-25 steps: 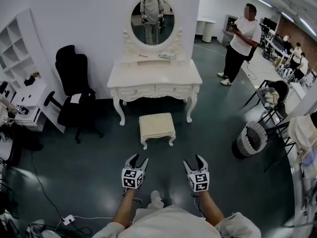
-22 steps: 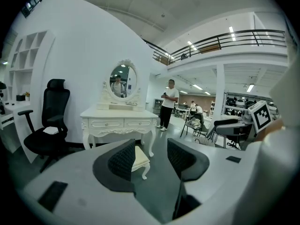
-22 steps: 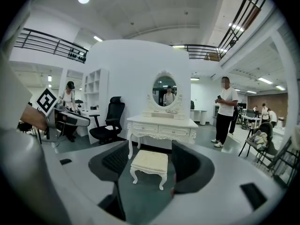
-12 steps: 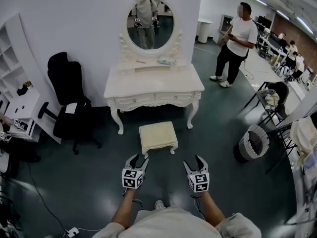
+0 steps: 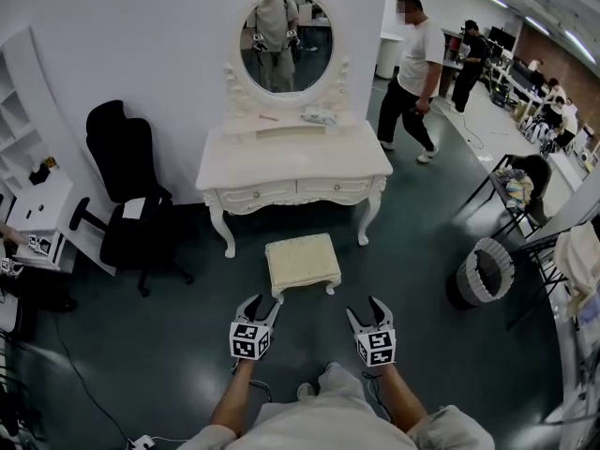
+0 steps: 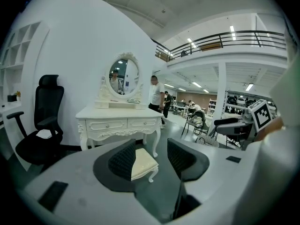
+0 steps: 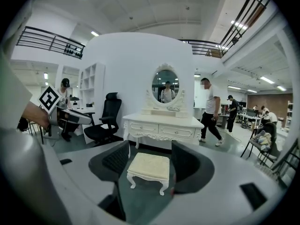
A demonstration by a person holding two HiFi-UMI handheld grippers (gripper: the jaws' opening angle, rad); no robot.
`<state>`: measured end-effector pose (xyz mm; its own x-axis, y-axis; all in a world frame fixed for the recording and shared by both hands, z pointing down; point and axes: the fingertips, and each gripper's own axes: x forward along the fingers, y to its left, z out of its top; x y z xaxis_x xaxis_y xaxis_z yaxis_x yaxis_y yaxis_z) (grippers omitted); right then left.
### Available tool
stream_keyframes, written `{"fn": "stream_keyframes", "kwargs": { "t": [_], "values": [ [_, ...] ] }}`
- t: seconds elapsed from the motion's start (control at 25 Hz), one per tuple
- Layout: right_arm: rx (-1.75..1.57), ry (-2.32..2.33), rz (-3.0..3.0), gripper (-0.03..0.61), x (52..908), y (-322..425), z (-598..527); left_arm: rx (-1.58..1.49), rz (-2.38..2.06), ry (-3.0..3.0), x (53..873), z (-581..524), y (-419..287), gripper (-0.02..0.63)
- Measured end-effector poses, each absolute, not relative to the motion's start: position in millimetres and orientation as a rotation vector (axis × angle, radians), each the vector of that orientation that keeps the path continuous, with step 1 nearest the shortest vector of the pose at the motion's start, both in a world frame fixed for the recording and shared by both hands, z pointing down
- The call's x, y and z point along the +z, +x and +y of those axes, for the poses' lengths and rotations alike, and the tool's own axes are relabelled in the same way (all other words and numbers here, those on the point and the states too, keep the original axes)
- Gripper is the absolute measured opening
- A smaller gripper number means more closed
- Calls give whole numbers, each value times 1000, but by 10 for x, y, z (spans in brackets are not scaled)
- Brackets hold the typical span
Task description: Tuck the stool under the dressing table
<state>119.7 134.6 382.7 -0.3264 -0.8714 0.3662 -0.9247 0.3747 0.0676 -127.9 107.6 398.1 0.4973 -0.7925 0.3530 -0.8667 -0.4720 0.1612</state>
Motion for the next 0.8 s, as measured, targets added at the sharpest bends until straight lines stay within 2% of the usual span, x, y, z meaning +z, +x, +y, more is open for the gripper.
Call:
{"fn": "stream_keyframes", "kwargs": {
  "t": [0.8],
  "values": [
    [258,1523,-2323,271,4038,1323,138,374,-1425,2344,4230,18,-1196,193]
  ]
}}
